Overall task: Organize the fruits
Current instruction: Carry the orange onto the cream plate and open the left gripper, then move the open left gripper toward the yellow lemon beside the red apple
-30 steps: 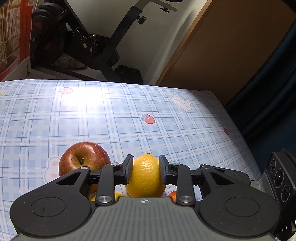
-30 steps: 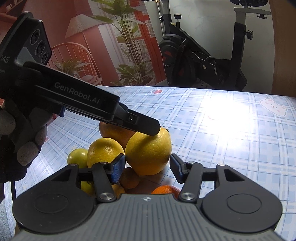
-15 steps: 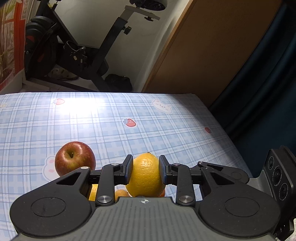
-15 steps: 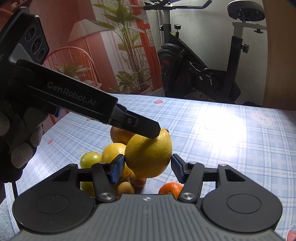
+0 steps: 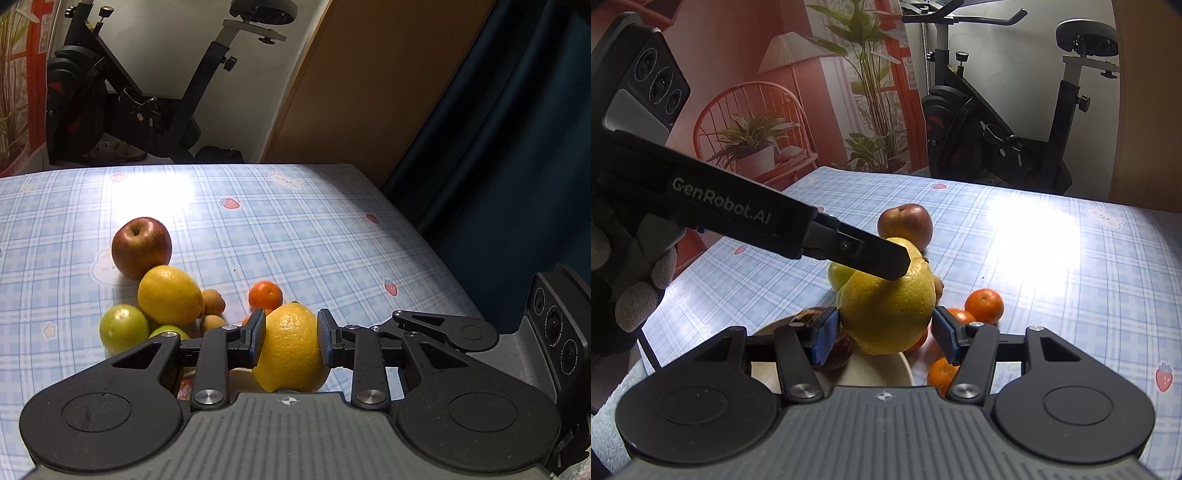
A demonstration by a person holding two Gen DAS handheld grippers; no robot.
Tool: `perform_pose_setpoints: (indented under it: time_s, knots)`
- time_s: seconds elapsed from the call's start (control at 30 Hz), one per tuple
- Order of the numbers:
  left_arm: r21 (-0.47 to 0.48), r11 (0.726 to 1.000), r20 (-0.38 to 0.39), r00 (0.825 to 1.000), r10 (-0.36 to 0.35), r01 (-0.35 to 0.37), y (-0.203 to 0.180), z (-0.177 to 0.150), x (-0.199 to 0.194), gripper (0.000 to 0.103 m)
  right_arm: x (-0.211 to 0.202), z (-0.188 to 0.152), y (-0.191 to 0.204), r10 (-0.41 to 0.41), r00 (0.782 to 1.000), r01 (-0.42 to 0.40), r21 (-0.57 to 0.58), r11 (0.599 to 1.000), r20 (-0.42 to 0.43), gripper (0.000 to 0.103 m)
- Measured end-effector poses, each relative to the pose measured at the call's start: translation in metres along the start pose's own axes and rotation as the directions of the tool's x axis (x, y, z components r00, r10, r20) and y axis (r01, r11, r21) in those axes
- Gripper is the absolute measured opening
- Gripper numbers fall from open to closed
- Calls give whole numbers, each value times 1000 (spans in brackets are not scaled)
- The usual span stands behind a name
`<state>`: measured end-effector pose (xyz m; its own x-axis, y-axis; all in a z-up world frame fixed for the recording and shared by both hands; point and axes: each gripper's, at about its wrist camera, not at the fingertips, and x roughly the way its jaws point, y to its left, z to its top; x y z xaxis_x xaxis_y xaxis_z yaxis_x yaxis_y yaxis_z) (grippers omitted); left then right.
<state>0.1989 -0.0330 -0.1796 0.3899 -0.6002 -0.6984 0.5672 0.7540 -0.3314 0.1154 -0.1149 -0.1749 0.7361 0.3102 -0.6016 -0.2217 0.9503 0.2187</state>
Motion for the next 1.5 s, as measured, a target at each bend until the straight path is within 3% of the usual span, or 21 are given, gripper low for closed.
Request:
perform_pose_setpoints:
  time_s: [0.27,0.63,0.97,1.5]
  knots:
    - [-31,999,-57,998,27,-29,13,-28,6,32,15,-20,9,14,997,-11,31,999,-81,58]
    - [-55,996,-80,995,61,-66,22,-30,16,32,30,-18,10,-3,992,4,6,1000,-126,57]
    - [-72,993,-33,995,91,-93,27,-27,0,32,31,-21,15,-12,992,9,-19,1000,-126,57]
    - [-120,977,70,980,184,-175,49,-18,-45,32,12,-13,11,-20,998,20,-1,1000,-60,58]
